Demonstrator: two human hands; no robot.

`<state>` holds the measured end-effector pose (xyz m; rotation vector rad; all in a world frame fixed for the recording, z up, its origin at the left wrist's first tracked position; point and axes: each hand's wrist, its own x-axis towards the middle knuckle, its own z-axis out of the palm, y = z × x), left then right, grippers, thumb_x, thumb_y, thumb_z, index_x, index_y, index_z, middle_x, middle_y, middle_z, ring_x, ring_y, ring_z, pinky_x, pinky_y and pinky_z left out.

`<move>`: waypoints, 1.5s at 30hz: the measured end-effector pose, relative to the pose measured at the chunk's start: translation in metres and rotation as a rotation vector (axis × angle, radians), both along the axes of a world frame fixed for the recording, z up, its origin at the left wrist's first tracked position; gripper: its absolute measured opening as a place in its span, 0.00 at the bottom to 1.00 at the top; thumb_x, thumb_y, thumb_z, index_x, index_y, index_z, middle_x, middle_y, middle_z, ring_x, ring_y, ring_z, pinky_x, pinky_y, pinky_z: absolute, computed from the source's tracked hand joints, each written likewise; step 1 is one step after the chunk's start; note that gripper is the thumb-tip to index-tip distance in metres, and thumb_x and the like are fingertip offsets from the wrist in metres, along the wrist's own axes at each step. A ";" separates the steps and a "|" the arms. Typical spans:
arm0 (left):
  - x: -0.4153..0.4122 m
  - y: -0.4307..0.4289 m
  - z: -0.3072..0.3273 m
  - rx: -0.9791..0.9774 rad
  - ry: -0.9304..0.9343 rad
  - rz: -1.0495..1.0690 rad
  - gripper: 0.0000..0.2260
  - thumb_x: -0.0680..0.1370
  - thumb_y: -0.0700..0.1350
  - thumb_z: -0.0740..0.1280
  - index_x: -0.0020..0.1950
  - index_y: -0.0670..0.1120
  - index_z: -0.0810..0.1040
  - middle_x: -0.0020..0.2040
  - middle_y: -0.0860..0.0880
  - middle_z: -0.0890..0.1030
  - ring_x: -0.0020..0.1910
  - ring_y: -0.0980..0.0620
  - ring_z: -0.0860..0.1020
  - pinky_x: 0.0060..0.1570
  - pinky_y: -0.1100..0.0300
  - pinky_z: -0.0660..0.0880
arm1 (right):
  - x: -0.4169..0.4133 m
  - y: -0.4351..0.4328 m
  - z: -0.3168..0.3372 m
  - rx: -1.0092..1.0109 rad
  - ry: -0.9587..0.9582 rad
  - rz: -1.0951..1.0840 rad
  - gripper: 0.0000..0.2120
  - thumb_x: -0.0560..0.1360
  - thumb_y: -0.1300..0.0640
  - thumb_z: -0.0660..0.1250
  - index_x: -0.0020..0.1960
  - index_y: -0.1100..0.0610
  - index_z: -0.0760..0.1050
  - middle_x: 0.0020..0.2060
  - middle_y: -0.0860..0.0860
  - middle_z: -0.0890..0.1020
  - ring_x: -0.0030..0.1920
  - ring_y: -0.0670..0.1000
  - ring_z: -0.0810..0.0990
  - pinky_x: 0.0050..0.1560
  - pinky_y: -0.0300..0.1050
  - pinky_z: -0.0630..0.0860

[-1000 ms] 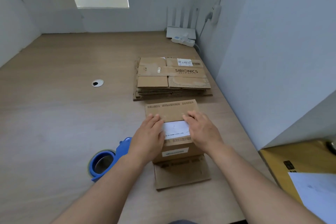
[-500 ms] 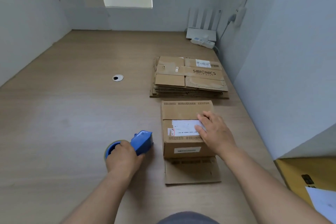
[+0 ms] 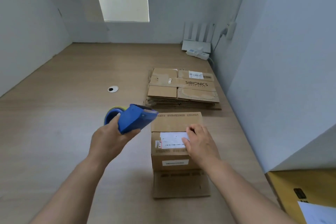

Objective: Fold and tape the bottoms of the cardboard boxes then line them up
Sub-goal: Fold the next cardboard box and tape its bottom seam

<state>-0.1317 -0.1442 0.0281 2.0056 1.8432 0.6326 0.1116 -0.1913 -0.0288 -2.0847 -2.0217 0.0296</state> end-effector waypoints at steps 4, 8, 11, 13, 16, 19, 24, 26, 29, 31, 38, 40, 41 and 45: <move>0.039 -0.002 0.017 0.013 0.160 -0.241 0.27 0.73 0.60 0.68 0.67 0.50 0.67 0.53 0.49 0.80 0.49 0.46 0.77 0.49 0.54 0.75 | 0.013 0.003 0.006 -0.082 0.156 0.039 0.18 0.80 0.51 0.56 0.67 0.56 0.70 0.64 0.49 0.72 0.64 0.52 0.67 0.65 0.44 0.66; 0.068 -0.001 0.010 -0.051 0.371 -0.383 0.26 0.75 0.62 0.65 0.67 0.52 0.63 0.58 0.52 0.77 0.53 0.52 0.76 0.47 0.61 0.74 | 0.030 -0.001 0.016 -0.128 0.466 0.022 0.18 0.79 0.54 0.60 0.69 0.51 0.68 0.63 0.46 0.73 0.62 0.46 0.70 0.65 0.46 0.70; 0.073 0.008 0.009 -0.086 0.437 -0.402 0.25 0.75 0.62 0.64 0.67 0.52 0.64 0.57 0.53 0.78 0.50 0.54 0.75 0.46 0.62 0.73 | 0.041 -0.003 0.020 -0.109 0.846 -0.027 0.23 0.77 0.61 0.63 0.71 0.51 0.66 0.66 0.48 0.73 0.65 0.45 0.71 0.67 0.41 0.69; 0.075 0.015 0.011 -0.127 0.435 -0.420 0.25 0.75 0.62 0.65 0.68 0.53 0.65 0.58 0.53 0.78 0.46 0.56 0.71 0.46 0.63 0.71 | 0.043 -0.004 0.022 -0.070 0.978 -0.043 0.22 0.77 0.60 0.65 0.69 0.51 0.66 0.64 0.47 0.73 0.65 0.45 0.72 0.64 0.38 0.70; 0.081 0.023 0.013 -0.168 0.497 -0.469 0.25 0.74 0.61 0.66 0.68 0.54 0.66 0.59 0.54 0.78 0.49 0.56 0.72 0.45 0.64 0.69 | 0.039 -0.003 0.023 -0.015 0.992 -0.080 0.20 0.76 0.55 0.68 0.66 0.50 0.69 0.59 0.44 0.75 0.60 0.43 0.74 0.59 0.34 0.72; 0.087 0.029 0.017 -0.227 0.533 -0.507 0.23 0.74 0.61 0.66 0.66 0.54 0.68 0.58 0.55 0.78 0.49 0.56 0.73 0.43 0.65 0.69 | 0.037 0.001 0.021 0.025 0.977 -0.127 0.11 0.77 0.55 0.66 0.59 0.51 0.75 0.53 0.46 0.80 0.53 0.44 0.77 0.53 0.34 0.75; 0.092 0.035 0.026 -0.342 0.483 -0.535 0.22 0.72 0.61 0.69 0.61 0.53 0.72 0.52 0.54 0.79 0.49 0.56 0.76 0.47 0.61 0.76 | 0.039 0.007 0.022 0.079 1.032 -0.188 0.04 0.77 0.59 0.65 0.44 0.55 0.77 0.39 0.47 0.79 0.42 0.44 0.76 0.42 0.32 0.73; 0.095 0.038 0.031 -0.398 0.430 -0.555 0.20 0.72 0.60 0.70 0.59 0.53 0.73 0.51 0.54 0.79 0.47 0.56 0.77 0.47 0.61 0.77 | 0.039 0.008 0.023 0.070 1.040 -0.214 0.05 0.78 0.59 0.63 0.44 0.54 0.75 0.39 0.47 0.78 0.42 0.44 0.76 0.42 0.31 0.72; 0.105 0.044 0.039 -0.481 0.349 -0.593 0.18 0.71 0.59 0.72 0.56 0.53 0.75 0.49 0.53 0.80 0.47 0.56 0.78 0.49 0.59 0.77 | 0.041 0.010 0.023 0.047 1.005 -0.241 0.06 0.79 0.60 0.60 0.44 0.53 0.72 0.39 0.48 0.77 0.41 0.45 0.75 0.43 0.35 0.72; 0.106 0.051 0.048 -0.555 0.344 -0.590 0.16 0.70 0.59 0.72 0.52 0.53 0.76 0.47 0.53 0.81 0.46 0.55 0.78 0.49 0.60 0.76 | 0.046 0.011 0.027 0.015 1.002 -0.253 0.06 0.79 0.60 0.59 0.44 0.54 0.71 0.39 0.49 0.76 0.41 0.47 0.74 0.43 0.38 0.74; 0.097 0.068 0.065 -0.681 0.636 -0.533 0.15 0.70 0.62 0.71 0.47 0.54 0.75 0.44 0.56 0.79 0.43 0.57 0.77 0.44 0.62 0.70 | 0.078 0.001 0.024 -0.132 1.085 -0.400 0.08 0.77 0.61 0.60 0.40 0.56 0.72 0.36 0.54 0.78 0.39 0.52 0.77 0.52 0.52 0.79; 0.105 0.065 0.059 -0.689 0.652 -0.540 0.14 0.70 0.61 0.71 0.47 0.55 0.74 0.45 0.55 0.79 0.42 0.58 0.75 0.42 0.62 0.68 | 0.077 0.002 0.019 -0.131 1.138 -0.451 0.08 0.77 0.61 0.60 0.39 0.58 0.73 0.33 0.54 0.78 0.37 0.52 0.77 0.52 0.55 0.79; 0.109 0.065 0.058 -0.687 0.654 -0.545 0.14 0.71 0.61 0.71 0.47 0.55 0.73 0.45 0.55 0.78 0.42 0.58 0.75 0.42 0.63 0.68 | 0.077 0.002 0.017 -0.128 1.145 -0.467 0.08 0.77 0.61 0.59 0.39 0.58 0.73 0.32 0.54 0.78 0.36 0.52 0.77 0.52 0.56 0.79; 0.113 0.066 0.055 -0.679 0.679 -0.557 0.14 0.70 0.62 0.70 0.44 0.55 0.72 0.43 0.55 0.78 0.41 0.58 0.75 0.42 0.62 0.68 | 0.077 0.004 0.007 -0.168 1.091 -0.507 0.10 0.77 0.59 0.57 0.38 0.58 0.69 0.32 0.53 0.75 0.35 0.52 0.73 0.48 0.57 0.78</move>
